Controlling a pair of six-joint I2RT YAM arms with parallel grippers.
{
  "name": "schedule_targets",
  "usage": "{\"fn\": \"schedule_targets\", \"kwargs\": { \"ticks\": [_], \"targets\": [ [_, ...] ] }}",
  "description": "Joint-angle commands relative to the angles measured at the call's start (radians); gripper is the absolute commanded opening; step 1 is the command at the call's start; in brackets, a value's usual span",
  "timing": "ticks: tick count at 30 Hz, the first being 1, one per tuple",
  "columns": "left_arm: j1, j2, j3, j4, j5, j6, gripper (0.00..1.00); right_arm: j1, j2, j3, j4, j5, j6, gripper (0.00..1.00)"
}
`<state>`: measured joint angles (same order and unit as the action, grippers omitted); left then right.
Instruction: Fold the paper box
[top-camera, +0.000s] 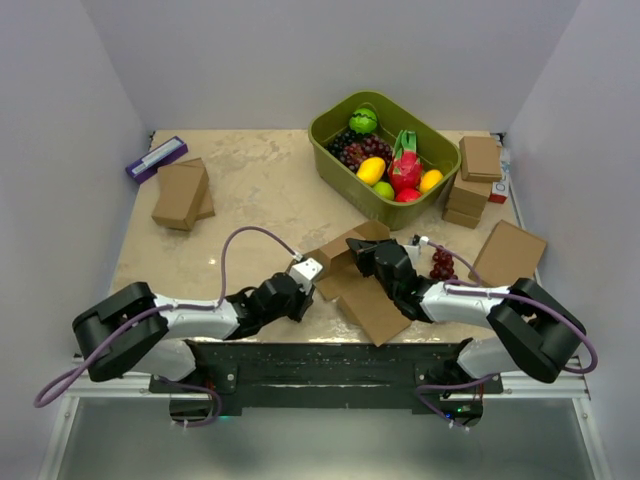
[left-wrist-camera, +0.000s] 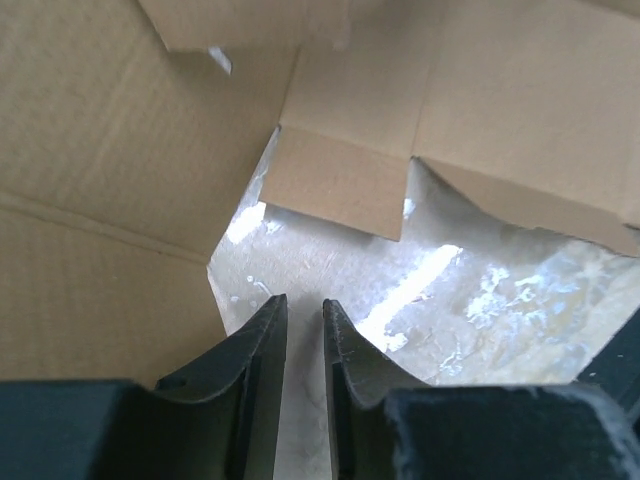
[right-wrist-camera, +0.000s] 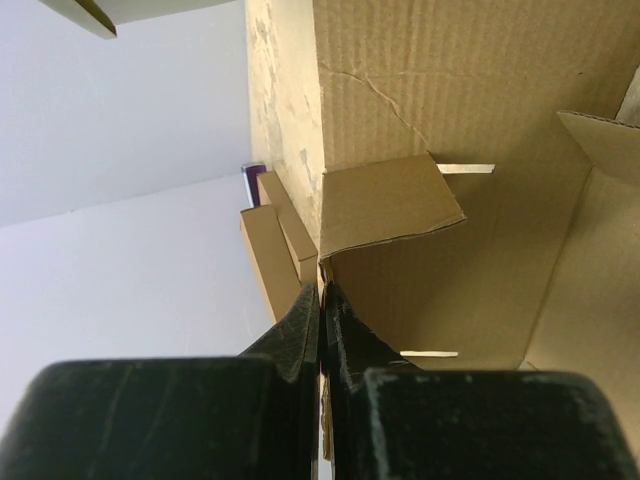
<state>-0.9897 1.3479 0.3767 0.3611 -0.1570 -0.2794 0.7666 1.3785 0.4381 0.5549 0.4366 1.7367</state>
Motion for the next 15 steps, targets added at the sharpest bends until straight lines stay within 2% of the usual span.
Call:
{"fn": "schedule_targets", "kwargs": {
  "ticks": [1, 7, 15],
  "targets": [
    [-0.004, 0.052, 0.001, 0.101, -0.036, -0.024, 0.24, 0.003, -0.009, 0.005, 0.004, 0.039, 0.001, 0.00],
    [-0.009, 0.160, 0.044, 0.182, -0.022, -0.041, 0.20, 0.005, 0.002, -0.004, 0.016, 0.036, 0.004, 0.00],
    [-0.024, 0.208, 0.097, 0.283, -0.088, -0.064, 0.18, 0.003, 0.007, -0.007, 0.022, 0.028, 0.003, 0.00]
  ]
}}
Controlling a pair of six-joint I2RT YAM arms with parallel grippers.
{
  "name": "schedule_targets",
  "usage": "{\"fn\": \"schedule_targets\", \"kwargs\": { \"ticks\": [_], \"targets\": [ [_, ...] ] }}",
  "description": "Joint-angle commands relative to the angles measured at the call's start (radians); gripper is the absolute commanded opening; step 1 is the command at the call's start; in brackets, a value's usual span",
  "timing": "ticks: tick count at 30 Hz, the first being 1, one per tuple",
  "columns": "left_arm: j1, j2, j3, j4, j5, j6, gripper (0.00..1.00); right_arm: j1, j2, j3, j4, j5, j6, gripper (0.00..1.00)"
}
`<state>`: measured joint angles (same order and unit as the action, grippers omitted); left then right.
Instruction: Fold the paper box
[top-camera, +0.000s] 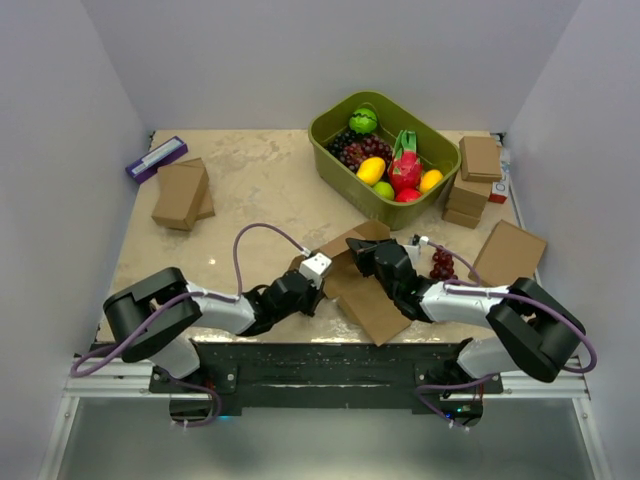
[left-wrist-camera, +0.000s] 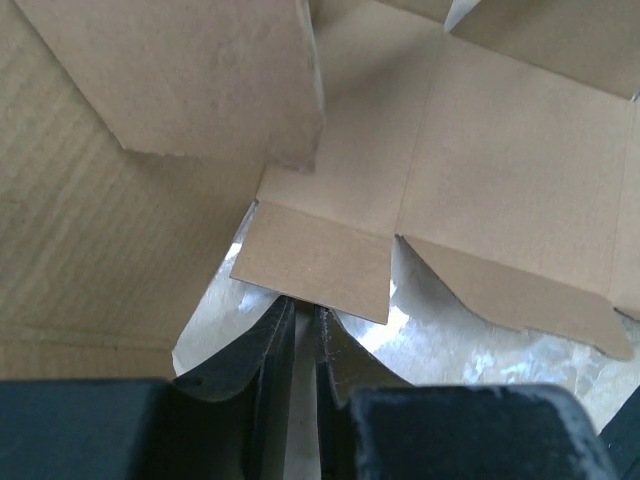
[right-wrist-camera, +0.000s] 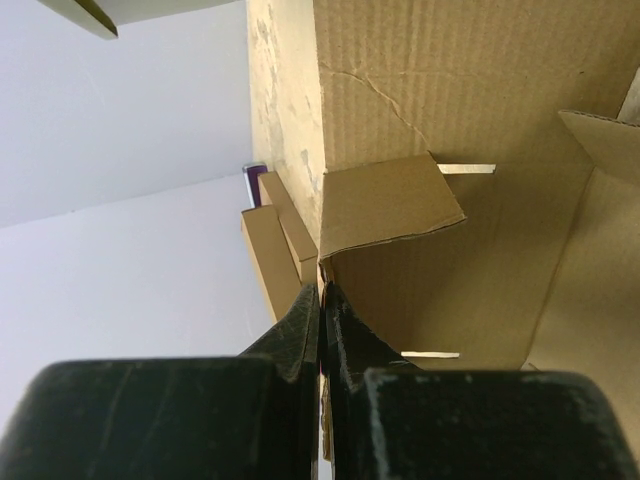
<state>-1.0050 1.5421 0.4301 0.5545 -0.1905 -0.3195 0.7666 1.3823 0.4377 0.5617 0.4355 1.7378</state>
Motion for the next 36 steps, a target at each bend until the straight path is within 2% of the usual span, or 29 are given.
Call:
{"fn": "schedule_targets", "kwargs": {
  "ticks": [1, 6, 24, 27, 31, 32, 34, 36],
  "targets": [
    [-0.010, 0.013, 0.047, 0.097, -0.061, -0.026, 0.18, 0.003, 0.001, -0.008, 0.012, 0.031, 0.002, 0.00],
    [-0.021, 0.029, 0.035, 0.183, -0.069, -0.027, 0.18, 0.003, 0.000, -0.005, 0.001, 0.026, 0.000, 0.00],
    [-0.029, 0.185, 0.088, 0.268, -0.079, -0.036, 0.17, 0.003, 0.029, -0.028, 0.000, 0.029, 0.006, 0.00],
    [-0.029, 0.175, 0.082, 0.277, -0.061, -0.027, 0.17, 0.003, 0.029, -0.045, 0.010, 0.034, 0.019, 0.00],
    [-0.029, 0.057, 0.076, 0.210, -0.053, -0.001, 0.26, 0.003, 0.034, -0.045, 0.027, 0.028, 0.025, 0.00],
    [-0.027, 0.021, 0.078, 0.188, -0.052, 0.017, 0.37, 0.005, 0.032, -0.044, 0.027, 0.025, 0.025, 0.00],
    [-0.027, -0.083, 0.082, 0.093, -0.067, 0.025, 0.53, 0.005, 0.027, -0.054, 0.052, 0.019, 0.032, 0.00],
    [-0.027, -0.182, 0.072, 0.061, -0.060, 0.056, 0.61, 0.005, 0.023, -0.054, 0.041, 0.020, 0.034, 0.00]
  ]
}}
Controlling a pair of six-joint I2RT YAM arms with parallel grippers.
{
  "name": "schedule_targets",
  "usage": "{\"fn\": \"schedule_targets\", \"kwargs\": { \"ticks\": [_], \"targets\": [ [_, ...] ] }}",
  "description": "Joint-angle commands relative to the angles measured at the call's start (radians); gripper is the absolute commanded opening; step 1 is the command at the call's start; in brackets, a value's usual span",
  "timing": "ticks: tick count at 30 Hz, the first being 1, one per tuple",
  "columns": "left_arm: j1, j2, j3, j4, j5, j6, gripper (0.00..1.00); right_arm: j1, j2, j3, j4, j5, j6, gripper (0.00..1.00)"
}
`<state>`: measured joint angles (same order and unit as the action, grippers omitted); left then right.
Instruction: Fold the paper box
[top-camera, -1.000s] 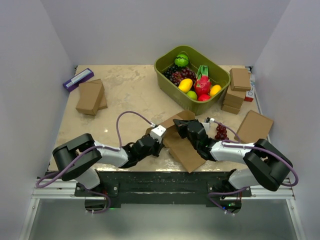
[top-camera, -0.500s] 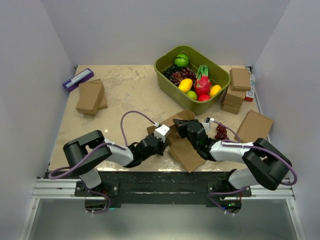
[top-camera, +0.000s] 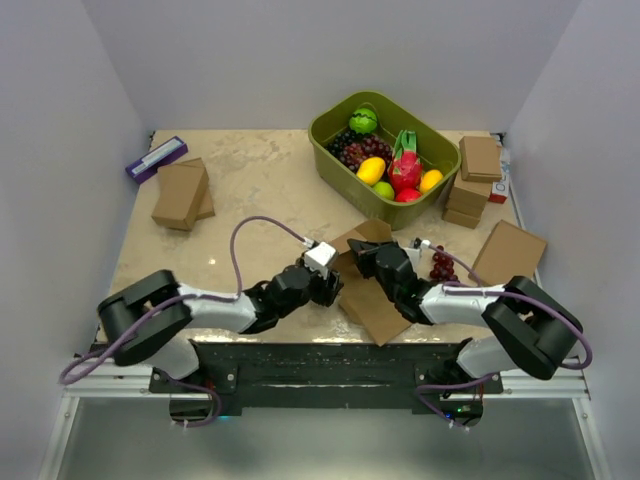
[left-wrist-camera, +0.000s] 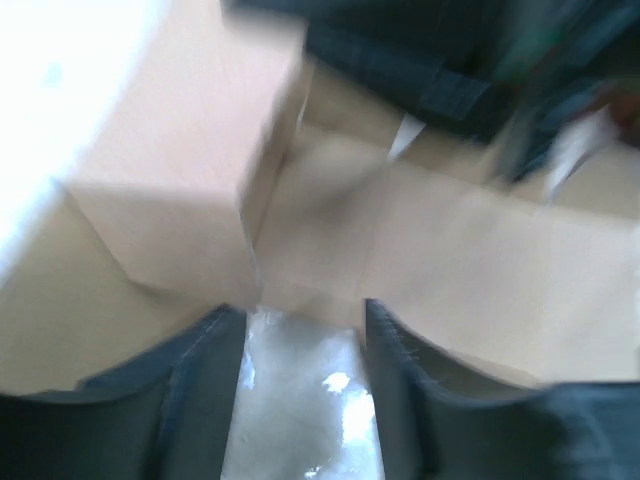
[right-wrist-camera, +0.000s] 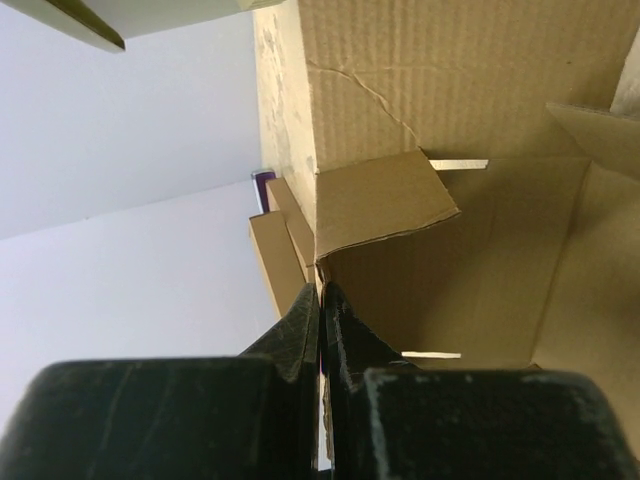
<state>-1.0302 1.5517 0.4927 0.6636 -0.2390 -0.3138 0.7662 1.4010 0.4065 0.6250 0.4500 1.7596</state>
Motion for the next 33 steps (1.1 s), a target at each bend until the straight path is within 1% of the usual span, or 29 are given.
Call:
{"fn": "schedule_targets", "kwargs": {
  "ticks": [1, 4, 6, 8, 9, 11, 12, 13, 15, 19, 22, 24, 25, 28, 33],
  "targets": [
    [-0.002, -0.223, -0.002, -0.092, -0.006, 0.056, 0.67, 0.004, 0.000, -0.024, -0.024, 0.007, 0.014, 0.00],
    [-0.001, -0.333, -0.022, -0.201, -0.017, 0.070, 0.73, 0.005, -0.016, -0.032, -0.021, 0.012, 0.018, 0.00],
    [0.005, -0.421, -0.058, -0.232, -0.043, 0.065, 0.76, 0.004, -0.022, -0.037, -0.022, 0.013, 0.018, 0.00],
    [0.041, -0.487, -0.081, -0.286, -0.060, 0.036, 0.76, 0.004, -0.028, -0.040, -0.022, 0.016, 0.020, 0.00],
    [0.057, -0.560, -0.103, -0.297, -0.054, 0.027, 0.77, 0.004, -0.030, -0.041, -0.021, 0.018, 0.018, 0.00],
    [0.116, -0.632, -0.129, -0.303, -0.004, 0.010, 0.79, 0.005, -0.030, -0.044, -0.024, 0.016, 0.018, 0.00],
    [0.139, -0.697, -0.141, -0.308, 0.013, 0.002, 0.80, 0.004, -0.030, -0.046, -0.022, 0.016, 0.020, 0.00],
    [0.184, -0.723, -0.144, -0.324, 0.023, -0.004, 0.82, 0.005, -0.030, -0.046, -0.022, 0.018, 0.020, 0.00],
    [0.220, -0.771, -0.155, -0.340, 0.015, -0.007, 0.83, 0.004, -0.028, -0.046, -0.021, 0.018, 0.023, 0.00],
    [0.289, -0.743, -0.158, -0.387, -0.016, -0.025, 0.86, 0.004, -0.028, -0.046, -0.019, 0.015, 0.023, 0.00],
    [0.337, -0.690, -0.169, -0.400, -0.121, -0.073, 0.89, 0.004, -0.033, -0.048, -0.018, 0.016, 0.023, 0.00],
    [0.369, -0.665, -0.177, -0.392, -0.135, -0.096, 0.90, 0.005, -0.036, -0.049, -0.018, 0.015, 0.020, 0.00],
    [0.402, -0.659, -0.178, -0.374, -0.123, -0.103, 0.92, 0.005, -0.036, -0.048, -0.019, 0.013, 0.018, 0.00],
    [0.436, -0.599, -0.177, -0.329, -0.070, -0.113, 0.92, 0.005, -0.037, -0.049, -0.019, 0.013, 0.018, 0.00],
    [0.440, -0.411, -0.154, -0.242, 0.015, -0.059, 0.92, 0.004, -0.034, -0.043, -0.018, 0.010, 0.014, 0.00]
  ]
}}
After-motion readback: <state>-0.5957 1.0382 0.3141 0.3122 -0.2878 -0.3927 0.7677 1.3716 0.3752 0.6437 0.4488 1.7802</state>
